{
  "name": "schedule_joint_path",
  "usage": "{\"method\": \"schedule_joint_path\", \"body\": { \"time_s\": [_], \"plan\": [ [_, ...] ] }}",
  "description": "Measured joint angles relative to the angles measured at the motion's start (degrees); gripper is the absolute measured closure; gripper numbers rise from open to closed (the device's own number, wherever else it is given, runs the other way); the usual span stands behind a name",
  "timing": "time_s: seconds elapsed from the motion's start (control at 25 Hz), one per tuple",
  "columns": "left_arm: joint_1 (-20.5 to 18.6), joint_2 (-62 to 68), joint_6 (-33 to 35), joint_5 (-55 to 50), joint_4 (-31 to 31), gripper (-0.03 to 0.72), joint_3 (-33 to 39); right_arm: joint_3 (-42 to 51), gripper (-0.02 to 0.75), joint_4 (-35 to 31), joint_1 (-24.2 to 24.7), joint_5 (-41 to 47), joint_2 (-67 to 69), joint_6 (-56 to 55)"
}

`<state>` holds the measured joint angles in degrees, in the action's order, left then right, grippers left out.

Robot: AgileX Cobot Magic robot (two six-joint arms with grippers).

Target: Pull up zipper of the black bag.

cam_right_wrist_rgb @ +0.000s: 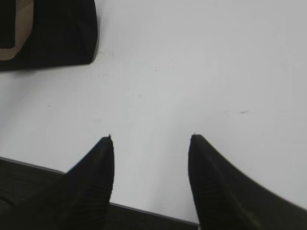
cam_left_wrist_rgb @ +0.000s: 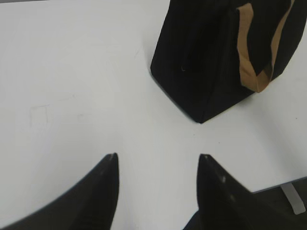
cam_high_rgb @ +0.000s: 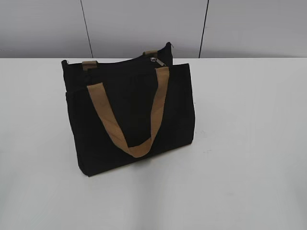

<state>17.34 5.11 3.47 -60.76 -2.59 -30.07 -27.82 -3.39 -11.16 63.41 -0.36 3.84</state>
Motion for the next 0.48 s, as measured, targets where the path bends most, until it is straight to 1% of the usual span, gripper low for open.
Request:
{"method": "schedule_joint_path", "body": {
  "time_s": [0.24, 0.48],
  "plan": [
    [0.0, 0.0, 0.1, 0.0, -0.1, 0.298, 0.0, 0.0, 0.346, -0.1, 0.0, -0.4, 0.0, 0.0],
    [0.0, 0.0, 0.1, 0.0, -0.1, 0.33, 0.0, 0.0, 0.347, -0.1, 0.1, -0.4, 0.0, 0.0]
  ]
}}
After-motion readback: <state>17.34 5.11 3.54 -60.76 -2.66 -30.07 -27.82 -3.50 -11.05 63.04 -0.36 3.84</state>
